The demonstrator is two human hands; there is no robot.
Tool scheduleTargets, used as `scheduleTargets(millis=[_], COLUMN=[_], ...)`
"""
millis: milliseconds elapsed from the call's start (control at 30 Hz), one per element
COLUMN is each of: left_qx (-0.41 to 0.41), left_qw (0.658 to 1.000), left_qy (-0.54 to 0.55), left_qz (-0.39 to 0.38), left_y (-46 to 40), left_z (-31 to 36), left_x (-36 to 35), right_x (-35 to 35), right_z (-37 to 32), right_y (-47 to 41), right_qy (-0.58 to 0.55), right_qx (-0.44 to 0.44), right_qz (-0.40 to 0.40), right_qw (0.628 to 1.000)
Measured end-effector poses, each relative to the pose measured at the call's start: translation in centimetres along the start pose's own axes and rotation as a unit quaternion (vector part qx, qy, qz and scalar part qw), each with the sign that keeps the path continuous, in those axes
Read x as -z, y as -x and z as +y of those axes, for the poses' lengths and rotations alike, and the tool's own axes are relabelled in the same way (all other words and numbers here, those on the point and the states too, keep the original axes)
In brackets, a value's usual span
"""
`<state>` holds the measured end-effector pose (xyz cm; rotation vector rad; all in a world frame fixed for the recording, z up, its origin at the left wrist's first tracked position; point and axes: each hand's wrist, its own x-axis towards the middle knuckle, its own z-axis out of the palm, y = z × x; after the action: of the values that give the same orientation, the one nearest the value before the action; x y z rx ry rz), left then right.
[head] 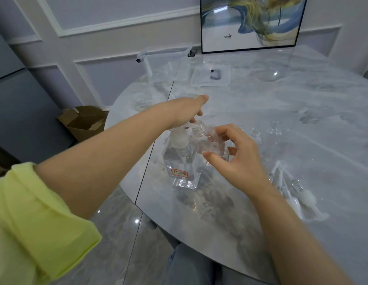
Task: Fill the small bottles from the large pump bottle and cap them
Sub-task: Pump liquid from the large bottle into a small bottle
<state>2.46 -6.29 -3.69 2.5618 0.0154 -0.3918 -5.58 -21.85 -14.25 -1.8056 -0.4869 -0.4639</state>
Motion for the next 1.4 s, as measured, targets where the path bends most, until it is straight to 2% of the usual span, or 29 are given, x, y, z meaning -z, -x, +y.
scheduleTargets(millis=[167, 267, 433, 800, 1400], left_qx=[-0.011, 0.004, 0.006, 0.017, 0.019], left_qw=[1.0, 1.0, 0.999, 1.0, 0.999], left_qy=[0.001, -0.014, -0.011, 0.007, 0.004], left_qz=[0.016, -0.006, -0.032, -0.01, -0.038], left_y=[0.19, 0.17, 0.33, 0.22, 0.32], left_z=[0.24, 0.0, 0.31, 0.41, 0.16], left_x=[0.26, -0.12, 0.38, 0.26, -0.26], right_x=[-0.01, -0.09, -0.04, 0.17, 0.03], right_z=[-0.27, -0.12, -0.02, 0.46, -0.1], right_y=[0.03, 0.0, 0.03, -0.05, -0.03], right_qy=[-0.006, 0.005, -0.005, -0.011, -0.008], right_qx=[0.016, 0.03, 0.014, 0.013, 0.009], right_qz=[0.005, 0.004, 0.004, -0.008, -0.011], right_qw=[1.0, 1.0, 1.0, 1.0, 1.0])
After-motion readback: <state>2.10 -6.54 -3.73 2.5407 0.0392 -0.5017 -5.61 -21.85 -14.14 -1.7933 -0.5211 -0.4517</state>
